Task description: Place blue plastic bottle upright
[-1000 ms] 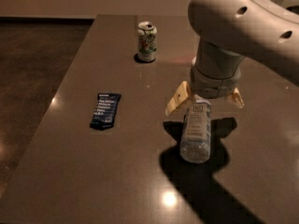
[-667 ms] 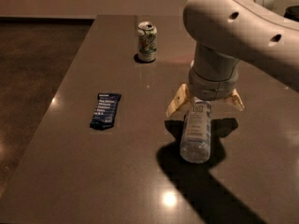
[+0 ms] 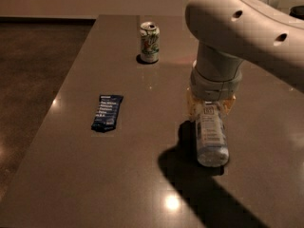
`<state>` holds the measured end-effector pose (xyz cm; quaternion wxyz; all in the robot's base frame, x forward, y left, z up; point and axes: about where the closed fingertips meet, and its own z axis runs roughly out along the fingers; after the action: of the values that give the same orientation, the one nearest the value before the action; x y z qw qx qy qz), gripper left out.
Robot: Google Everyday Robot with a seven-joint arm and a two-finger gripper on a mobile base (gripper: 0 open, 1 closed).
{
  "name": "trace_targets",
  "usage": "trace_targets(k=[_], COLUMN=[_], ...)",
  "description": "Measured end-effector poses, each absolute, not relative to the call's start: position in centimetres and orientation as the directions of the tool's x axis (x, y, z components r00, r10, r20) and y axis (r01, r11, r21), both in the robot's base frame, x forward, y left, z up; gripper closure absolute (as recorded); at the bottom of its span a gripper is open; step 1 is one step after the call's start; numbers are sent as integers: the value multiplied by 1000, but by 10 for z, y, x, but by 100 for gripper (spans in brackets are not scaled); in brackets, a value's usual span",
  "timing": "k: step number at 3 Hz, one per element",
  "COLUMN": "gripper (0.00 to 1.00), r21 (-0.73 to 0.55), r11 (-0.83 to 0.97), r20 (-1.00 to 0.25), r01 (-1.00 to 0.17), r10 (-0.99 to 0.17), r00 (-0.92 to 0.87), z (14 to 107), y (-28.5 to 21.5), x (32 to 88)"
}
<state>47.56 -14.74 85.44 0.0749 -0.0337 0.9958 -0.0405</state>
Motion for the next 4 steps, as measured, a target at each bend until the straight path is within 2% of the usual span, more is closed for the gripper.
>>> trace_targets(k=[2,3,4], gripper=[95,100,100], r21=[-43,9,53], r11=[964,934,891], r20=[-282,-382,-508], r01=[-261,-358,-450], r10=[-263,-328,-364], r00=[-923,-864,-781], z=[888,911,938], y=[-136,-131,-129], x=[485,494,501])
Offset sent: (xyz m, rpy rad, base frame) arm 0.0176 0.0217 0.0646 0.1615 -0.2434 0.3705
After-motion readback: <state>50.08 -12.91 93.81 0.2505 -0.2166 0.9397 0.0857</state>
